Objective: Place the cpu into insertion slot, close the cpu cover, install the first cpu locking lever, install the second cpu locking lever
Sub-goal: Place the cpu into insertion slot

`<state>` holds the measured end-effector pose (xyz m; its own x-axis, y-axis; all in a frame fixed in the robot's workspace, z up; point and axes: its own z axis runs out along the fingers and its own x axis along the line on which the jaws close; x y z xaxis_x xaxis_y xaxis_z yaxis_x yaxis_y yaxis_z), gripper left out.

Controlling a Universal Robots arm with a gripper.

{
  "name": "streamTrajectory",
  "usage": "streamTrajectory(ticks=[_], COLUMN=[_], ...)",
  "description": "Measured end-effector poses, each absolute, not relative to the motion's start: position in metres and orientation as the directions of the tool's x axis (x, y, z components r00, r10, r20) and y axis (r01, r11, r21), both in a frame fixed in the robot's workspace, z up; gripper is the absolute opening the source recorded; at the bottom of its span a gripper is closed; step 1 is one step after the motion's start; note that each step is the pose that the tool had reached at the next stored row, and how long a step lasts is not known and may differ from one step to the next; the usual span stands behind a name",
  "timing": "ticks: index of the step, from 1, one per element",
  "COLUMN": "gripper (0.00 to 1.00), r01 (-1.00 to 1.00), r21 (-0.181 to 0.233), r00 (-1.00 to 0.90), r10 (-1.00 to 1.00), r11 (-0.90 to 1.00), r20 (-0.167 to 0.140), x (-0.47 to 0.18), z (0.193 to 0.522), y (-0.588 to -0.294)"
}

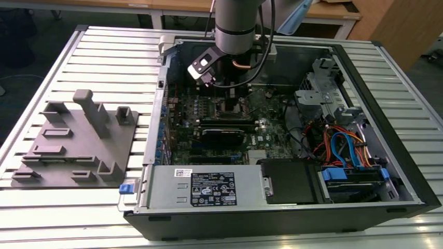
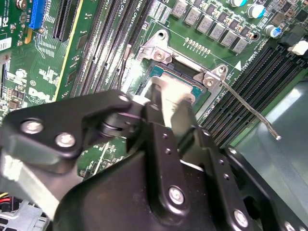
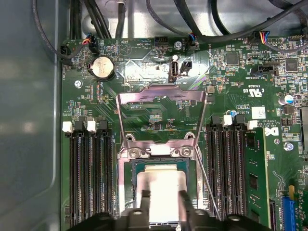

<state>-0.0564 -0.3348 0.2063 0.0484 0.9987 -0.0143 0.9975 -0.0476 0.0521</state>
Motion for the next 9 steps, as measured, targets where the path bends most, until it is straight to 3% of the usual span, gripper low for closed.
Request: streamTrajectory(ticks=[5, 9], gripper=[0.17, 0.10], r01=[0.998, 0.998], r21=[0.052, 0.052], r00=[0.048, 0.048], r10=[0.999, 0.999], r11=[-0.048, -0.048], r20=[-0.014, -0.014], x=[-0.0564, -0.0564], z=[0.2063, 0.2064], y=[-0.3348, -0.3348])
